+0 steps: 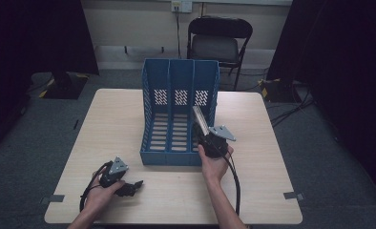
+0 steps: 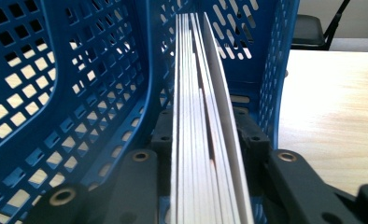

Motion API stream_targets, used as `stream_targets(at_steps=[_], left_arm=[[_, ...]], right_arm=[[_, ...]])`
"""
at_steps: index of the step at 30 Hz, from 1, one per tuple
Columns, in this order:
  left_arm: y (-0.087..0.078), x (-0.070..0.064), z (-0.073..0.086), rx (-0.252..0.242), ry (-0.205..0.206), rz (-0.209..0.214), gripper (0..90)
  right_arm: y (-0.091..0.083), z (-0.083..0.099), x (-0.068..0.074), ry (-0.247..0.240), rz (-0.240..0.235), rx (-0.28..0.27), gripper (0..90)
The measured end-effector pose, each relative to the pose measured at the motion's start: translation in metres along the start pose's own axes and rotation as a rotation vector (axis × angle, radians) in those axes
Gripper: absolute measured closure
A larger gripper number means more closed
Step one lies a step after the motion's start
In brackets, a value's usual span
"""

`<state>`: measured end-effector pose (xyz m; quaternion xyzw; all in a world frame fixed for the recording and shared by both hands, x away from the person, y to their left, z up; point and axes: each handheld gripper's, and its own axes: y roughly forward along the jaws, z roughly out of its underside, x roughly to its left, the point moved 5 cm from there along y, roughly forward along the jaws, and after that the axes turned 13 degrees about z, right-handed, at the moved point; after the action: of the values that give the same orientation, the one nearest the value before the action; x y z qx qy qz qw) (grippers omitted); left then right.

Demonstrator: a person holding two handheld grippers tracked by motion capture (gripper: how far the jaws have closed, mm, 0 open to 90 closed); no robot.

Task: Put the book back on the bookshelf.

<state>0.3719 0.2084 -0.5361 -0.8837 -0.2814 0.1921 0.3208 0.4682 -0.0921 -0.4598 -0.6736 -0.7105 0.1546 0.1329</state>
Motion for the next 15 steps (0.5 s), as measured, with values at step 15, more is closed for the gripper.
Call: stream_targets(at_steps=[15], left_arm=[[0.0,0.0,0.0,0.0,0.0,0.0,9.4]], right_arm=[[-0.0008,-0.0004,0.001,-0.007,0.083,-0.01,76.5]])
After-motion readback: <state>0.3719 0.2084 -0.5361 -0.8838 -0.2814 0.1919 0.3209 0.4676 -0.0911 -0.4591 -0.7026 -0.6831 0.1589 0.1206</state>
